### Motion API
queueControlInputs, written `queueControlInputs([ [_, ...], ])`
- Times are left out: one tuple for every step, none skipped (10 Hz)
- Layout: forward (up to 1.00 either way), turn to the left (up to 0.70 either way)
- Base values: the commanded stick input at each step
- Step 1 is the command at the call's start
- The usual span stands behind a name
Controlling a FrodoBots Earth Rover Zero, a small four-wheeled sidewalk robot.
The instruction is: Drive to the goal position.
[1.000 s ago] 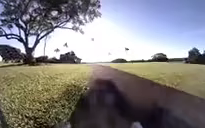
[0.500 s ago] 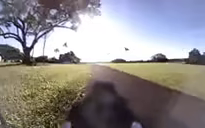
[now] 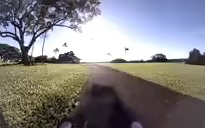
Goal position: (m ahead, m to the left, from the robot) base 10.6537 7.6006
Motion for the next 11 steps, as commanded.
queueControlInputs([
  [0.70, 0.00],
  [0.70, 0.00],
  [0.70, 0.00],
  [0.70, 0.00],
  [0.70, 0.00],
  [0.70, 0.00],
  [0.70, 0.00],
  [0.70, 0.00],
  [0.70, 0.00],
  [0.70, 0.00],
  [0.70, 0.00],
])
